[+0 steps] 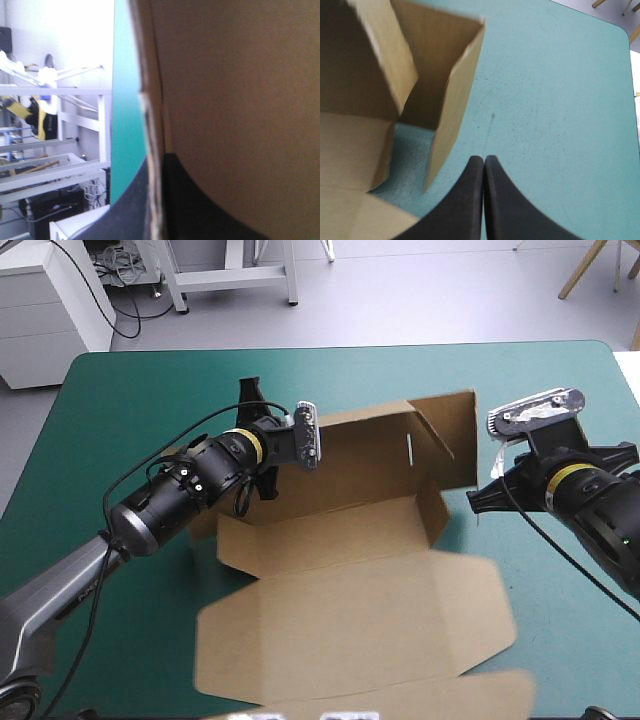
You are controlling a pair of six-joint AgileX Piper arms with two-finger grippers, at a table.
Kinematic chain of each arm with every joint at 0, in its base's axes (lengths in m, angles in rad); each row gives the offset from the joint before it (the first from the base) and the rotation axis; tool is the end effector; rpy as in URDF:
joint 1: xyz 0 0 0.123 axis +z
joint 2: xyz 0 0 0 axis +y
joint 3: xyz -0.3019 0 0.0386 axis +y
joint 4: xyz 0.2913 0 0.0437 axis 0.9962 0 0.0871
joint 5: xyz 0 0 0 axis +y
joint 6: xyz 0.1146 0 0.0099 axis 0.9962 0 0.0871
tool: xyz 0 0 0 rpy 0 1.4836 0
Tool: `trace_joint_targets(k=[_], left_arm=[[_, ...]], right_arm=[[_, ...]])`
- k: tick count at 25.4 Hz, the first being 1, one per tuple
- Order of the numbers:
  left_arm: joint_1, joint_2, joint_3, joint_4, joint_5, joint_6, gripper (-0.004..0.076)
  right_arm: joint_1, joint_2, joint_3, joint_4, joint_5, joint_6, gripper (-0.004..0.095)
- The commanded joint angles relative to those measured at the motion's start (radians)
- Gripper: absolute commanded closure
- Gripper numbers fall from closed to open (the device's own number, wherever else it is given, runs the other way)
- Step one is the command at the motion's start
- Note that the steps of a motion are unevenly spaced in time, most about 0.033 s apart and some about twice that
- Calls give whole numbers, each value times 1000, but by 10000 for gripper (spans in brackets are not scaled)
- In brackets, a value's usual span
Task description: Fold the box
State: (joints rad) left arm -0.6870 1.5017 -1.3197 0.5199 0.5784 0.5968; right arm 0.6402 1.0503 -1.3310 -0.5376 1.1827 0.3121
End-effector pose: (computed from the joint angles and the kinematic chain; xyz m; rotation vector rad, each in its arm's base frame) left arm 0.3312 -0.2312 0.3536 1.5672 1.5423 0.5014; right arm 0.2127 0.0904 0.4571 -0.3704 2.1966 -0.1813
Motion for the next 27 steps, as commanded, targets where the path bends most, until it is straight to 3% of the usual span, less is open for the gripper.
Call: trace_joint_targets(k=[1,6,12,24,27], left_arm=[[-27,-40,-37,85,-88,-2,734],[-36,-40,-37,127,-89,-71,734],[-40,-40,-37,282,-57,-264,734],[-181,-40,-16,622,15,-533,734],[-186,-42,98,929,59,-840,734]], right_arm=[[-3,-20,-26,-61,-47,9,927],[-3,-20,-26,-61,-47,37,927],[-3,-20,-26,-61,-49,55,927],[-3,-20,-26,-57,-53,77,927],[-3,-20,-26,-57,-56,81,927]])
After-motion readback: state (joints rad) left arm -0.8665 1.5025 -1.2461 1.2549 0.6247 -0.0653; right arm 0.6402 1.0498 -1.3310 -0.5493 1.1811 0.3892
